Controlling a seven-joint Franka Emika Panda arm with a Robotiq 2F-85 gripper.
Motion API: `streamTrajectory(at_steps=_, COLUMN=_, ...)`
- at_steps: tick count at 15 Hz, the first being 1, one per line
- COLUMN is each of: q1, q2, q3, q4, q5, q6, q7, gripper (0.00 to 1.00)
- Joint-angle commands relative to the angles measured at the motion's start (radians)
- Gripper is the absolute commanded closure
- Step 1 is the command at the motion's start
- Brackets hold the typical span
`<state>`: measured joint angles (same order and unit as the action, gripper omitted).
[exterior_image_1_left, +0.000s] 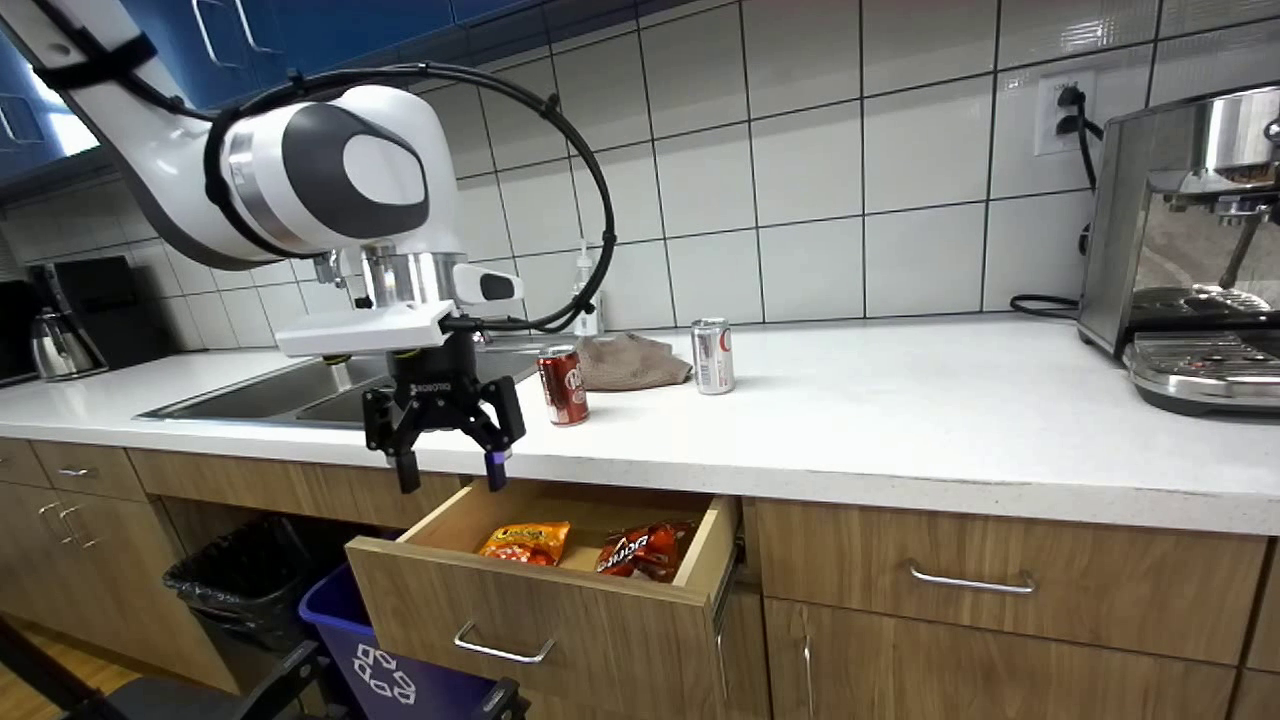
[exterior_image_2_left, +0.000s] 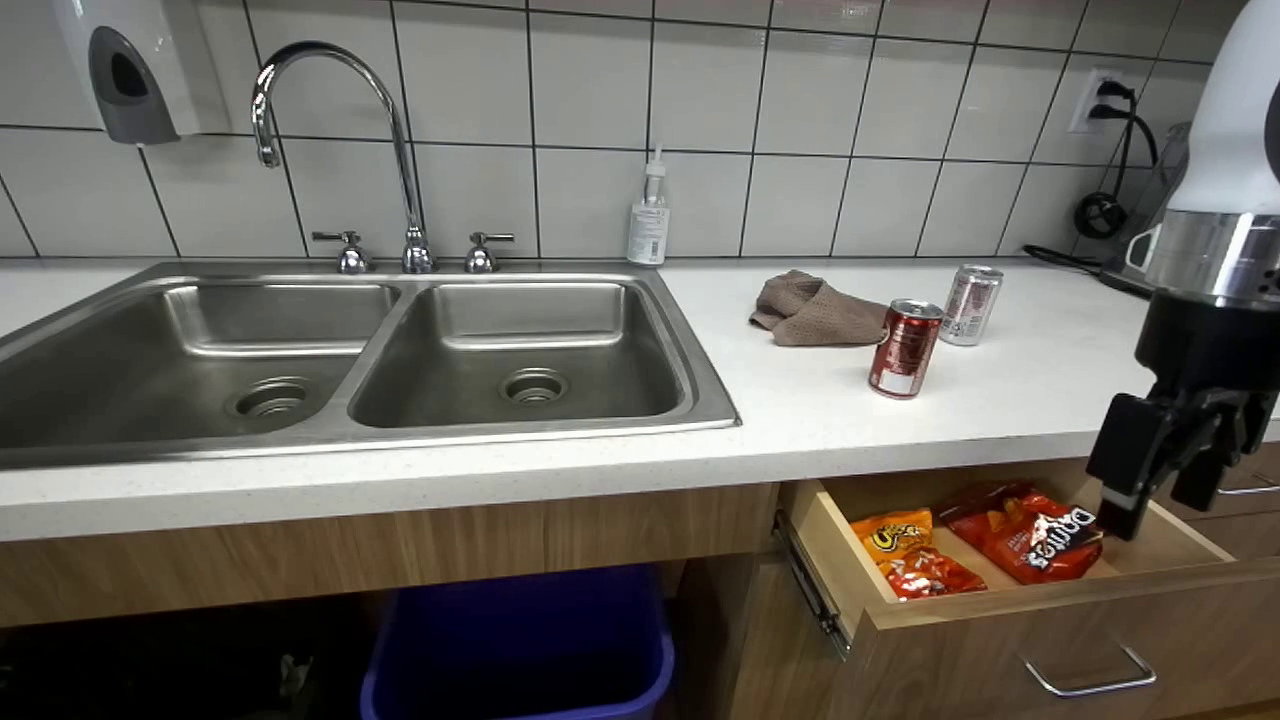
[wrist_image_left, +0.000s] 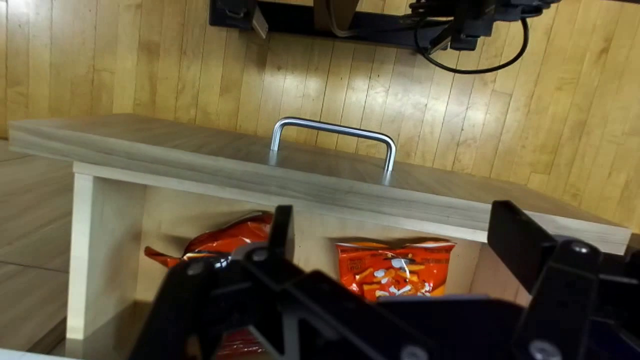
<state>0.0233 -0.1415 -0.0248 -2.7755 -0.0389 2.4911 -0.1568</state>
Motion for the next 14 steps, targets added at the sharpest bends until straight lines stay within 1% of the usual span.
streamTrajectory(at_steps=1, q1=-0.022, q2=-0.020, q3=-0.002, q4=0.002, q5=-0.017, q6=-0.052, q7=0.024, gripper=0.00)
streamTrajectory(at_steps=5, q1=-0.035, q2=-0.004, q3=-0.010, q4=0.002, q5=-0.020, q6=-0.063, q7=0.029, gripper=0.00)
streamTrajectory(at_steps=9, q1=-0.049, q2=0.052, q3=-0.019, q4=0.001, q5=-0.028, q6=-0.031, q7=0.035, gripper=0.00)
streamTrajectory(at_steps=11, q1=-0.047, q2=0.071, q3=-0.020, q4=0.001, q5=-0.014, q6=-0.025, q7=0.021, gripper=0.00)
streamTrajectory(at_steps=12, q1=-0.040, q2=0.056, q3=-0.019, q4=0.001, q5=-0.001, q6=-0.033, q7=0.002, gripper=0.00)
streamTrajectory(at_steps=14, q1=-0.041, q2=0.067, q3=-0.018, q4=0.001, q5=-0.001, q6=-0.032, q7=0.002, gripper=0.00)
